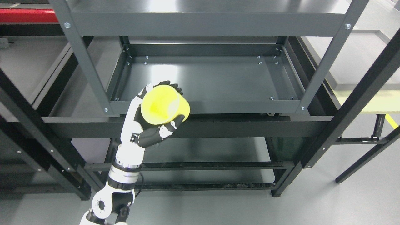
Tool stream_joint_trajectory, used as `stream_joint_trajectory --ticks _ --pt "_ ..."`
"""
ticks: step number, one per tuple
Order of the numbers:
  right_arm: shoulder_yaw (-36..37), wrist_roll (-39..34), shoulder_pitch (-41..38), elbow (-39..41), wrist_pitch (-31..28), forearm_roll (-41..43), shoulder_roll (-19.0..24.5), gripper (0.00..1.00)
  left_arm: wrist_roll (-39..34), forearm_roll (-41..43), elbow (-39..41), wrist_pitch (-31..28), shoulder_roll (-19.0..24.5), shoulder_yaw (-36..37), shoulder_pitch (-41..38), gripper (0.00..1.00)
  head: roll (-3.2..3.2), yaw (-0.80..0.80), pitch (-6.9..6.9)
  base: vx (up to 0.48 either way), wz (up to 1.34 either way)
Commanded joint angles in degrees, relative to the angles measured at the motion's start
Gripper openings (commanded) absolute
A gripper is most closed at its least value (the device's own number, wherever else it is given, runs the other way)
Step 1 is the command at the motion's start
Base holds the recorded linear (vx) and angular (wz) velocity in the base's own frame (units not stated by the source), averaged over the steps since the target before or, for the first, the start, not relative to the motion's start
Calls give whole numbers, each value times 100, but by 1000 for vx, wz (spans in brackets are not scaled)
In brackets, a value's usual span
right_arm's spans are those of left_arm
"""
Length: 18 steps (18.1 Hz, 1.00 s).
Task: Place yellow IKEA cup on middle right shelf
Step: 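Carry the cup toward the metal shelf, raising it above the shelf, then lower the cup onto the upper shelf and release it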
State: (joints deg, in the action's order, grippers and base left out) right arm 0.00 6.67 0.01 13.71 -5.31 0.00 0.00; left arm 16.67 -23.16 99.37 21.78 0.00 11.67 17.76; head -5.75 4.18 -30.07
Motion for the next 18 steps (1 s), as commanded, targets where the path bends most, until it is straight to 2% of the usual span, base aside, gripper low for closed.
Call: stream_joint_trajectory --ticks 1,7,11,14,16,18 --pt "-97 1 -80 0 -5 141 -100 99 -49 -66 188 -357 100 519 1095 0 0 0 0 62 -171" --pt "-97 1 -80 0 -5 141 -100 100 -1084 -319 188 -1253 100 599 2888 0 0 0 1 89 -110" --pt "-97 1 -80 0 -5 141 -100 99 -2683 -505 -4 -2798 100 555 3951 0 0 0 1 107 1" --pt "-97 1 -80 0 -5 141 -100 99 -3082 -523 -811 -3923 100 328 4787 0 0 0 2 71 88" --pt "-97 1 -80 0 -5 141 -100 99 -3126 -523 -1644 -4959 100 178 5349 0 0 0 1 22 42" --pt "-97 1 -80 0 -5 141 -100 99 -3100 -531 -2305 -5489 100 195 5666 0 0 0 2 8 6"
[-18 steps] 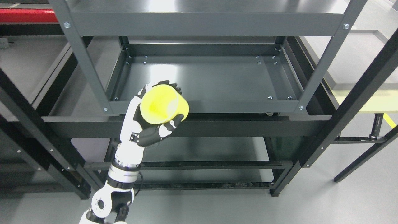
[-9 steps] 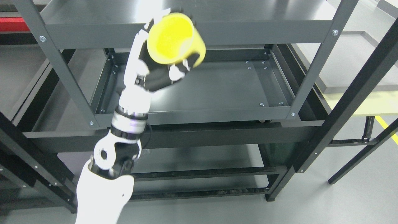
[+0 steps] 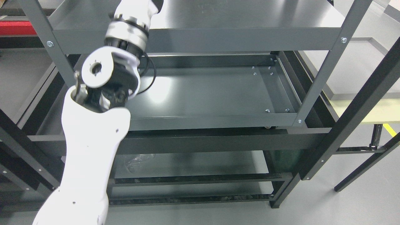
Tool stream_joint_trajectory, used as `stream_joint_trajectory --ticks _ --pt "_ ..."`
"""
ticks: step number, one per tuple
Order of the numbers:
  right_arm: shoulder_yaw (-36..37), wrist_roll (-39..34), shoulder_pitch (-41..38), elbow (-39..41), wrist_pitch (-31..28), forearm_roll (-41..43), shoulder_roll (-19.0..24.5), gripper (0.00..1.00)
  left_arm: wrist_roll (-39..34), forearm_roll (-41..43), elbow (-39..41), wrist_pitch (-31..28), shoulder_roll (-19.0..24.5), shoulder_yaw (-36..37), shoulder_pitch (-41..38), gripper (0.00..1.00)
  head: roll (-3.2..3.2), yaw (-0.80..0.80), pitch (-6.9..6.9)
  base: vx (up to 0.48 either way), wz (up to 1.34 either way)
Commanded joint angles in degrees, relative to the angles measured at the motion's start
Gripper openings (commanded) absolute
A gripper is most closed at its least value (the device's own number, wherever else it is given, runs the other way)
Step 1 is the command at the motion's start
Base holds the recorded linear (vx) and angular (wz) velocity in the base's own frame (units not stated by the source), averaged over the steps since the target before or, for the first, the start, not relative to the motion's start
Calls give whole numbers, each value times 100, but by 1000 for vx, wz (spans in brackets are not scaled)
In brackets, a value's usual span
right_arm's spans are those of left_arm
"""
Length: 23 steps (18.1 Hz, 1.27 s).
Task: Place yellow IKEA cup on middle right shelf
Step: 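Lower the cup onto the upper shelf and release it, then withdraw the left hand from the upper shelf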
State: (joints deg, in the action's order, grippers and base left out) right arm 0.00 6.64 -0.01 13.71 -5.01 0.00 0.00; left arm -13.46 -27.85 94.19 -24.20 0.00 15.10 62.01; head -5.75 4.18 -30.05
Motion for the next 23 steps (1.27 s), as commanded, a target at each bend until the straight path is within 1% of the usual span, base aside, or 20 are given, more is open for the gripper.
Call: stream_joint_trajectory --ticks 1,3,6,11,12,14,15,18,19,20,23 --pt "-97 4 -79 0 -35 141 -100 99 -78 -71 -1946 -1015 100 -130 1304 0 0 0 0 0 0" --pt "-97 4 -79 0 -35 141 -100 99 -78 -106 -2202 -1201 100 106 1323 1 0 0 0 0 0" --pt "-97 4 -79 0 -35 141 -100 99 -61 -124 -2457 -1210 100 248 1296 5 0 0 0 0 0" --pt "-97 4 -79 0 -35 141 -100 99 62 -106 -2642 -1377 100 266 1200 30 0 0 0 0 0" --pt "-97 4 -79 0 -35 141 -100 100 167 -98 -2642 -1377 100 266 1200 38 0 0 0 0 0" --pt "-97 4 -79 0 -35 141 -100 99 456 -28 -2642 -1412 100 309 1200 60 0 0 0 0 0" --pt "-97 4 -79 0 -35 141 -100 99 606 -19 -2642 -1412 100 310 1191 68 0 0 0 0 0" --pt "-97 4 -79 0 -35 141 -100 99 634 16 -2642 -1412 100 310 1200 81 0 0 0 0 0" --pt "-97 4 -79 0 -35 141 -100 99 634 217 -2634 -1412 100 310 1200 91 0 0 0 0 0" --pt "-97 4 -79 0 -35 141 -100 99 634 349 -2616 -1412 100 310 1200 95 0 0 0 0 0" --pt "-97 4 -79 0 -35 141 -100 99 634 438 -2520 -1412 100 240 1217 98 0 0 0 0 0"
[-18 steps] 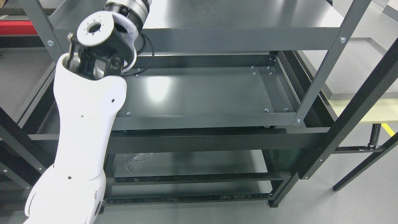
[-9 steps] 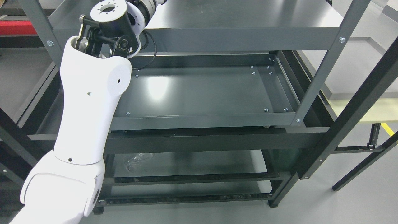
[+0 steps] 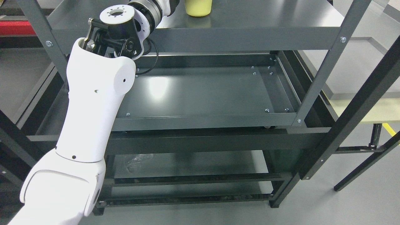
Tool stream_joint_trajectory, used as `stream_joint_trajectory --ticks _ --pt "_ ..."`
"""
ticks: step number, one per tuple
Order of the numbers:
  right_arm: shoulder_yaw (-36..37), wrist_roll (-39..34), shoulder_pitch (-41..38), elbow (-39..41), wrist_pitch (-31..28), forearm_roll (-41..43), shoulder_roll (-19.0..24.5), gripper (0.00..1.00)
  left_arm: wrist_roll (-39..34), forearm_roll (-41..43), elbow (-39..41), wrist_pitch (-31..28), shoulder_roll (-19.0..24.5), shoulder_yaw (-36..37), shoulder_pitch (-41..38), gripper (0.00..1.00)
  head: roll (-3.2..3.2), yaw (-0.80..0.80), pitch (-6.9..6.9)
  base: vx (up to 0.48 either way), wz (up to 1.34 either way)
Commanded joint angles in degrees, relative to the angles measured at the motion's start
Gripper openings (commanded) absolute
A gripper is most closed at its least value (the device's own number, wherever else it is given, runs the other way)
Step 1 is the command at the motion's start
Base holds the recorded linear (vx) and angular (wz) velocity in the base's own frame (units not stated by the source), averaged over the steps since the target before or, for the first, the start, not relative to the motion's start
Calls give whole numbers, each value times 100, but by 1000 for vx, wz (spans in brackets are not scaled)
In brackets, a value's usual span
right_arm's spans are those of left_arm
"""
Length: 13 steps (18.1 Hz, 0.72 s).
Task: Place yellow IKEA cup on middle right shelf
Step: 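Withdraw the left hand from the upper shelf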
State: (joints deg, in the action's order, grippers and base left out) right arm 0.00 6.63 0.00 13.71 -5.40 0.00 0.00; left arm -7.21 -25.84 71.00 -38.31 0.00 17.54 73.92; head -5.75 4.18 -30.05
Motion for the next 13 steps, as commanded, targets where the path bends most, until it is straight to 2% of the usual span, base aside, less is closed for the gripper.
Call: stream_joint_trajectory --ticks 1,7,13 --pt "-97 5 -79 0 4 141 -100 100 9 237 -148 -1 100 -31 26 98 0 0 0 0 0" --pt "-97 5 -79 0 4 141 -100 99 18 237 721 -9 100 -339 43 98 0 0 0 0 0" --pt "-97 5 -79 0 4 141 -100 99 18 237 1240 -264 100 -673 78 98 0 0 0 0 0"
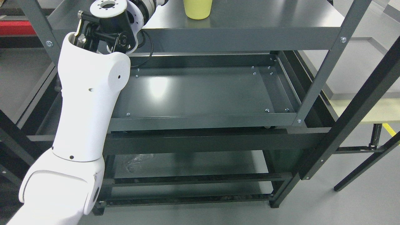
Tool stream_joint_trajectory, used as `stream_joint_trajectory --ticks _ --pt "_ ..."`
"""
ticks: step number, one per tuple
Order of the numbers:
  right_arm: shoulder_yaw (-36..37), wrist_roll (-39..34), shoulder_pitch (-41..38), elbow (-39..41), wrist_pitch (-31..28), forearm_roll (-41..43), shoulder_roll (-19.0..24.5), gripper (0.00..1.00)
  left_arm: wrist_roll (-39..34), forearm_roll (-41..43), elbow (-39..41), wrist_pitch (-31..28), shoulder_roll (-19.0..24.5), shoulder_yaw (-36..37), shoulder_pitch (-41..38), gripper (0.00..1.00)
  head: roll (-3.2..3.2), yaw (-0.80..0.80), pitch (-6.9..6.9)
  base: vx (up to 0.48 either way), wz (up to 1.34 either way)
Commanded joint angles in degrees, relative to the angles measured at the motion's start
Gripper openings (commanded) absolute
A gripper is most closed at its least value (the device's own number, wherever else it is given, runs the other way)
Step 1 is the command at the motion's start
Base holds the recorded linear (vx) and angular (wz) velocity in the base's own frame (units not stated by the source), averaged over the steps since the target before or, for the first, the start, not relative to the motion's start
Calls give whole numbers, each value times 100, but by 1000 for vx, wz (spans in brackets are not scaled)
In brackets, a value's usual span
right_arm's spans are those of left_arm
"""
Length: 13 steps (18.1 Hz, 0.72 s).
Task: Place yellow IKEA cup on middle right shelf
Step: 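Withdraw the left hand from the upper shelf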
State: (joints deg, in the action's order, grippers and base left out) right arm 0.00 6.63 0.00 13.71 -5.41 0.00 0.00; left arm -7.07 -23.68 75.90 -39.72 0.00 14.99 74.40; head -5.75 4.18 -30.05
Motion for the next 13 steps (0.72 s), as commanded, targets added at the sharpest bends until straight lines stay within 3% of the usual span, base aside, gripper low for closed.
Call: stream_joint_trajectory --ticks 1,8,13 --pt "-97 5 -79 0 5 141 -100 99 4 21 812 -176 100 -487 57 98 0 0 0 0 0" --pt "-97 5 -79 0 5 141 -100 99 485 -5 1129 -739 100 -945 198 98 0 0 0 0 0" --pt "-97 5 -79 0 5 141 -100 99 2258 -242 1129 -748 100 -963 181 98 0 0 0 0 0"
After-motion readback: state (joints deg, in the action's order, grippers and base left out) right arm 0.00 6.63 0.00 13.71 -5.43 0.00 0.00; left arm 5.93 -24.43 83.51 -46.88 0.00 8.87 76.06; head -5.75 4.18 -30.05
